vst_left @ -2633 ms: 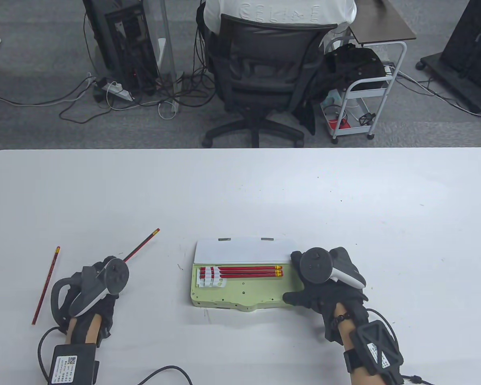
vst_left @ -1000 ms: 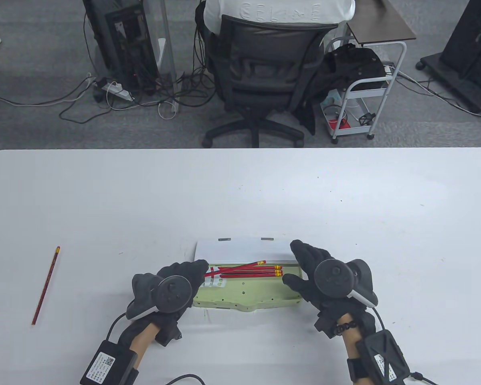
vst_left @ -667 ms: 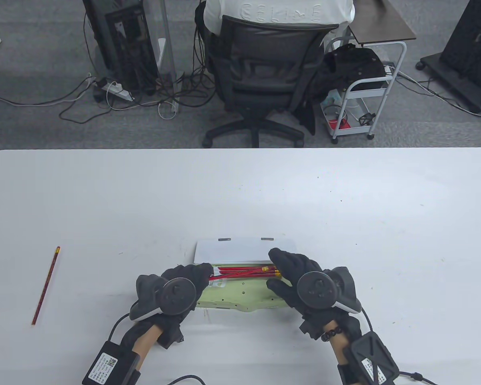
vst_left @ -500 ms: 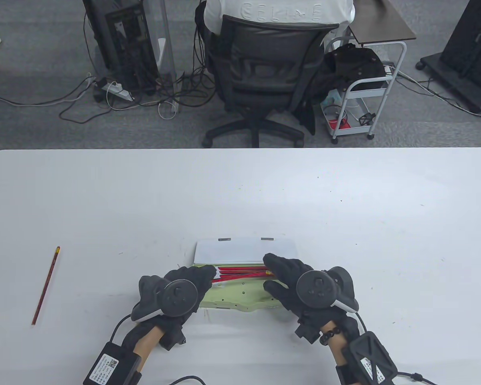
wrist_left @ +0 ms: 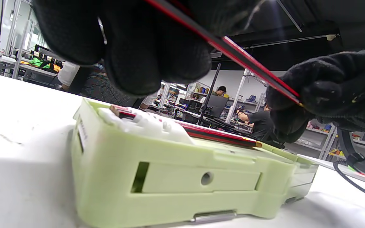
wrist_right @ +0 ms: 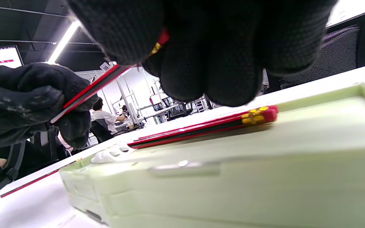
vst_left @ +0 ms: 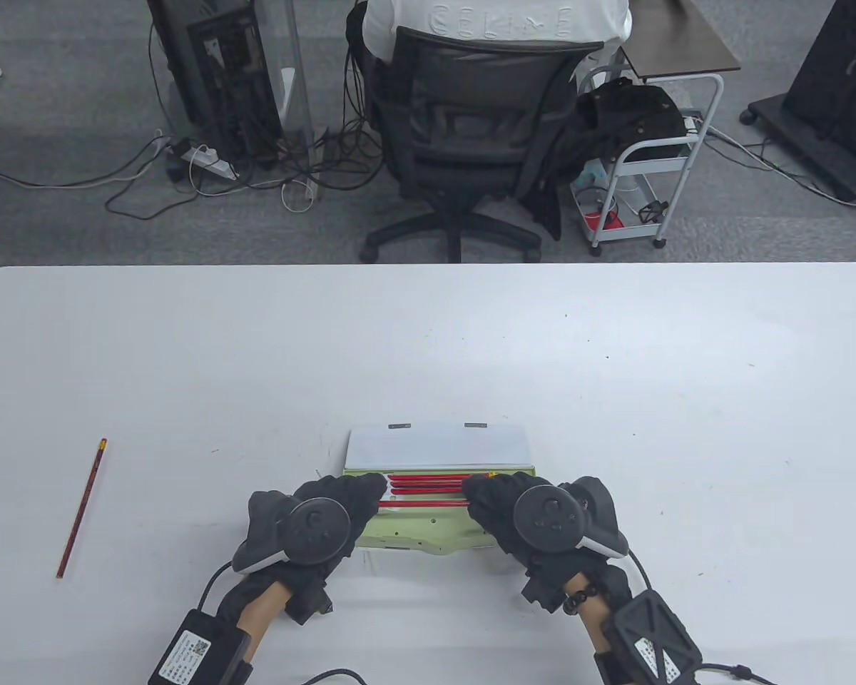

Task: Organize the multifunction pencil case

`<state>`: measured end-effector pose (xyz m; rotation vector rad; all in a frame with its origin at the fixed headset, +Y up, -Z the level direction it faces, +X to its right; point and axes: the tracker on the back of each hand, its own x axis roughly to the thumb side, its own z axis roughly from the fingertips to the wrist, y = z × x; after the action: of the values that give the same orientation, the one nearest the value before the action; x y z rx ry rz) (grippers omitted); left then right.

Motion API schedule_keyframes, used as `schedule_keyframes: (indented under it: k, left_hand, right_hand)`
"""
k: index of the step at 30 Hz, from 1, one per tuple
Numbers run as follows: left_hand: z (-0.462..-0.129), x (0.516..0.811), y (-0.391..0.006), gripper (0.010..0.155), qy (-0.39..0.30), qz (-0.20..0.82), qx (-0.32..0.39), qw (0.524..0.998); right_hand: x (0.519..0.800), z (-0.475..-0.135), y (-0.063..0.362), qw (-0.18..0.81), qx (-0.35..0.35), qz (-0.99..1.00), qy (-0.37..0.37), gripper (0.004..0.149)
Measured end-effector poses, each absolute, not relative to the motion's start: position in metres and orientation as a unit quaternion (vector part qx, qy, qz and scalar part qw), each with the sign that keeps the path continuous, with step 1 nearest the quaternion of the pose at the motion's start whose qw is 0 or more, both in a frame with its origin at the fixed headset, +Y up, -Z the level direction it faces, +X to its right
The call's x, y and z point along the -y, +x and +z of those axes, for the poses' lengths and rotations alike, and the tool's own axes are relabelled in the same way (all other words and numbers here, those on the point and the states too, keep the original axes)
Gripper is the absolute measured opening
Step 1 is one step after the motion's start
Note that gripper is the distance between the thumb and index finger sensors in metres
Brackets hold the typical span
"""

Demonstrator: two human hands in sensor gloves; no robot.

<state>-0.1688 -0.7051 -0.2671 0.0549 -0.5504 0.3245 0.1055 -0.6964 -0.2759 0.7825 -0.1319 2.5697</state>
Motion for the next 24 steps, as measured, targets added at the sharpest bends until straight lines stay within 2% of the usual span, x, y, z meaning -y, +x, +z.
schedule_keyframes:
  k: [5,10,13,17,22,24]
  left_hand:
    - [-0.268,0.709,-0.173,0.046,0.029,0.164,0.263,0.950]
    - [-0.277,0.707,-0.199,0.070,0.031,0.196,0.226,0.954]
    - [-0.285,0.714,-0.218,0.088,-0.015,0.237,0.203,0.950]
    - [-0.294,0.729,-0.230,0.103,-0.088,0.223,0.195,0.951]
    - [-0.295,0.743,-0.221,0.110,-0.156,0.182,0.214,0.947]
    - [-0.295,0.745,-0.216,0.110,-0.162,0.167,0.218,0.948]
  right_hand:
    - [0.698,-0.278,0.110,0.215,0.046,0.937,0.271,0.044]
    - [0.695,-0.283,0.130,0.220,0.059,0.944,0.238,0.043]
    - [0.693,-0.288,0.145,0.217,0.063,0.949,0.218,0.043]
    - [0.695,-0.294,0.161,0.229,0.049,0.953,0.190,0.043]
    - [0.700,-0.296,0.170,0.217,0.033,0.960,0.174,0.043]
    - [0.702,-0.297,0.170,0.214,0.031,0.961,0.172,0.043]
